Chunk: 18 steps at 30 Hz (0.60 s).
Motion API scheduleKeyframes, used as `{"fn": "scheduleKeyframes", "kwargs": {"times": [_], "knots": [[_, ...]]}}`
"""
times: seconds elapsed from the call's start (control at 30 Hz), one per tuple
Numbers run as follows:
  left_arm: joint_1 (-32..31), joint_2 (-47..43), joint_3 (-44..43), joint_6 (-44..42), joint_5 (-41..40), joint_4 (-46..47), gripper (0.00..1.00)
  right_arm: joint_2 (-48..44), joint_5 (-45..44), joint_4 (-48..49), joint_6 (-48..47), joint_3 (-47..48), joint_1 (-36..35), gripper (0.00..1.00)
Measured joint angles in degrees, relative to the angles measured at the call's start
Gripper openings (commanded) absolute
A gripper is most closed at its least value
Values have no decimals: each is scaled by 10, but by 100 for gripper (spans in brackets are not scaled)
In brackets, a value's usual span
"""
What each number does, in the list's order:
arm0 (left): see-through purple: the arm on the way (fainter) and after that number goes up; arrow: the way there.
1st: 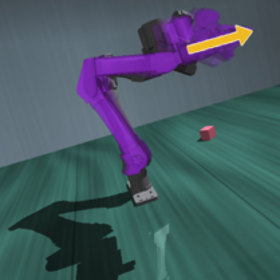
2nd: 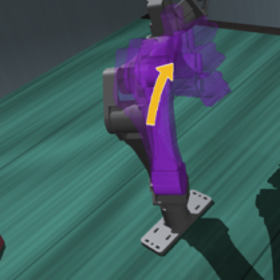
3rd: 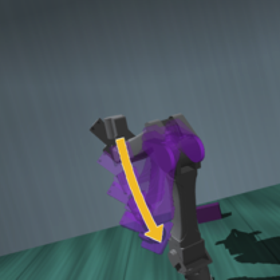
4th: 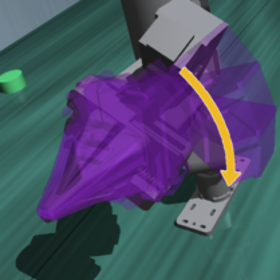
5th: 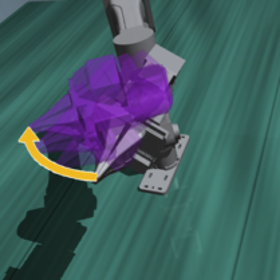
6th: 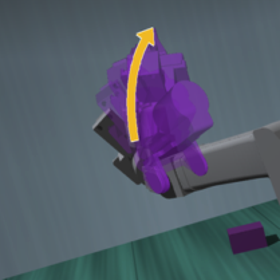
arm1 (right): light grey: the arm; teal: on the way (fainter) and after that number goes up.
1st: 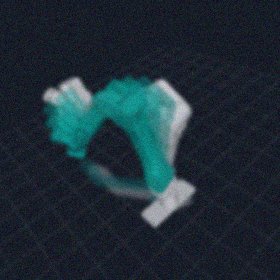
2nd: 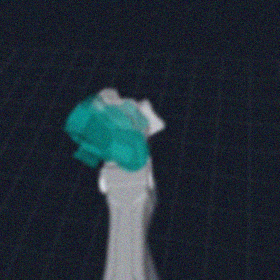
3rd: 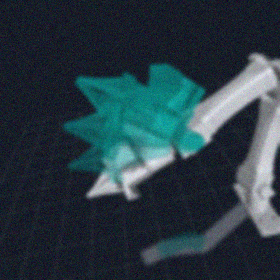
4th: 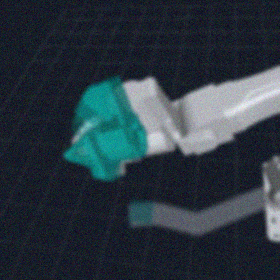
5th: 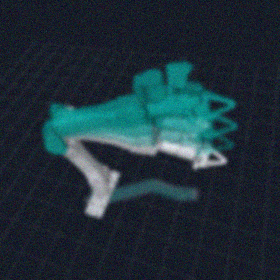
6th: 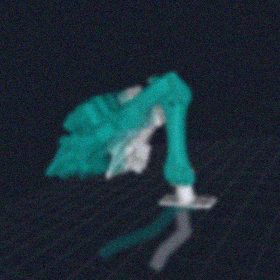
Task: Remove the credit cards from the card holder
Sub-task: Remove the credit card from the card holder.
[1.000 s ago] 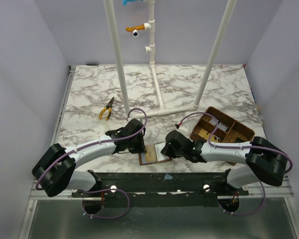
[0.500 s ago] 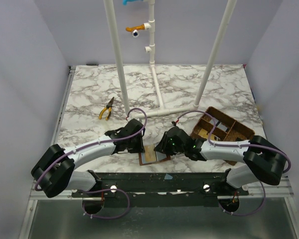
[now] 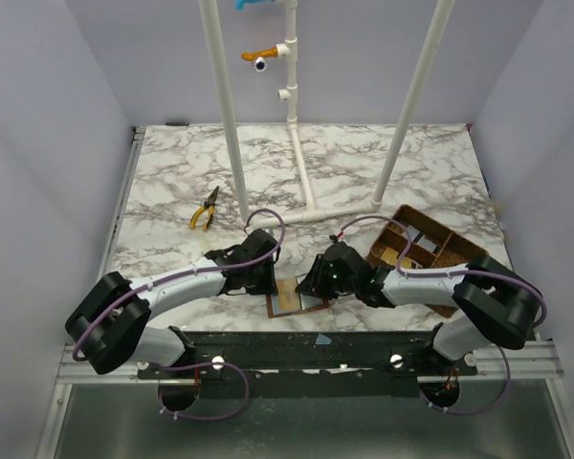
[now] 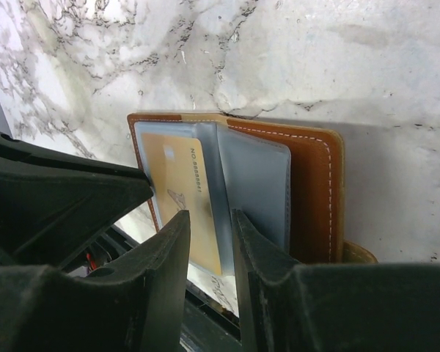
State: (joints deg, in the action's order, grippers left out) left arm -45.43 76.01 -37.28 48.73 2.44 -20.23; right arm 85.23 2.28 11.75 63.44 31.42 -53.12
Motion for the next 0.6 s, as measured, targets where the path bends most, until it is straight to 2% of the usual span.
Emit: {"fn": "scheduleKeyframes", "kwargs": {"times": [0.27, 0.37, 0.6], "knots": [[0, 21, -10, -4, 3, 8, 10, 9, 17, 26, 4, -9, 0, 31], [0, 32, -19, -7, 3, 8, 9, 18, 28, 43, 9, -16, 5, 27], [0, 47, -29, -9, 4, 10, 9, 23, 68, 115, 31, -61, 39, 27]]}}
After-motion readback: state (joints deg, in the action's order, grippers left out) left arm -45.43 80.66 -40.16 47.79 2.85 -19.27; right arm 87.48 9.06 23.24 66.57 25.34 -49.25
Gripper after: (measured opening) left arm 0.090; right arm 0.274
